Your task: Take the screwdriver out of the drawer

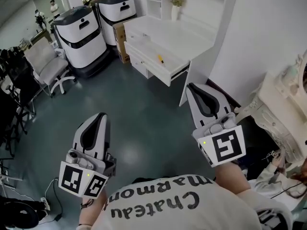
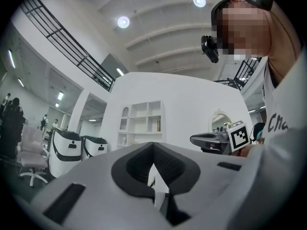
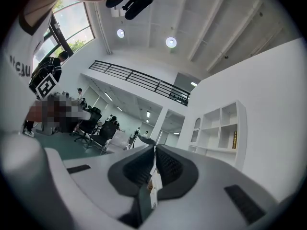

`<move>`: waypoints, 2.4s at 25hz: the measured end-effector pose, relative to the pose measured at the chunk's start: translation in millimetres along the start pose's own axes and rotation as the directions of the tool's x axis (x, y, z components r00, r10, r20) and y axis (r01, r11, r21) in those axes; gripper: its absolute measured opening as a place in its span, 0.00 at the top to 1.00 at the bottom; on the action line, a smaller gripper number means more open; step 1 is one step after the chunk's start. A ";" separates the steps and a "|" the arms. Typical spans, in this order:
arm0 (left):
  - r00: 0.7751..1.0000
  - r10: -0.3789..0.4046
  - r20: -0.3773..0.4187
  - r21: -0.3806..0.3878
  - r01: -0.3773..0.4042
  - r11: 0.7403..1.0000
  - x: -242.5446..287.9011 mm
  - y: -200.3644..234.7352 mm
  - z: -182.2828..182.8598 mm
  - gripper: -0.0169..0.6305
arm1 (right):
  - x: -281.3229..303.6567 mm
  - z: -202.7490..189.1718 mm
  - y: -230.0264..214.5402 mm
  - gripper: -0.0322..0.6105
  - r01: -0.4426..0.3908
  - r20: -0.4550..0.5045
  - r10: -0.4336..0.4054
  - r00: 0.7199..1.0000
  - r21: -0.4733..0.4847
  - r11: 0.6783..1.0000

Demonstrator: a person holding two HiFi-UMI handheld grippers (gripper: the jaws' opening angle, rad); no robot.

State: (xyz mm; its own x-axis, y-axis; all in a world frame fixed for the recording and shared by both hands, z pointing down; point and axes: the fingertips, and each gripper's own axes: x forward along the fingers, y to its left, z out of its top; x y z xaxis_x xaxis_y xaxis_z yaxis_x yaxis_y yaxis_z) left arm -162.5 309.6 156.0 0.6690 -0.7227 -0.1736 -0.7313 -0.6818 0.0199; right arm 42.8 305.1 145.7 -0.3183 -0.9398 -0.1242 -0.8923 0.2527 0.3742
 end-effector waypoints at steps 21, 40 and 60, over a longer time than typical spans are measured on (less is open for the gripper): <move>0.988 -0.144 -0.054 -0.045 0.141 0.989 170.1 138.6 -43.9 0.94 | 179.3 -75.8 -35.1 0.90 0.070 -0.112 -0.074 0.991 -0.035 0.997; 0.957 -0.290 -0.022 -0.034 0.289 0.957 301.9 268.6 -45.7 0.94 | 325.1 -95.6 -77.4 0.90 0.227 -0.128 -0.233 0.964 -0.058 0.972; 0.976 -0.202 -0.085 -0.107 0.193 0.975 430.6 322.1 -113.0 0.94 | 451.3 -200.7 -158.8 0.90 0.118 -0.219 -0.109 0.970 0.030 0.993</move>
State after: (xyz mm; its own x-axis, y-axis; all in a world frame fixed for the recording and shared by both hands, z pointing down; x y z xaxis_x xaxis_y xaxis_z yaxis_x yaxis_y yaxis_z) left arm -95.0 -234.0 198.9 0.8121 -0.5767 -0.0892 -0.5698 -0.8166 0.0916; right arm 105.0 -205.3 214.7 -0.1412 -0.9892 0.0405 -0.9327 0.1466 0.3295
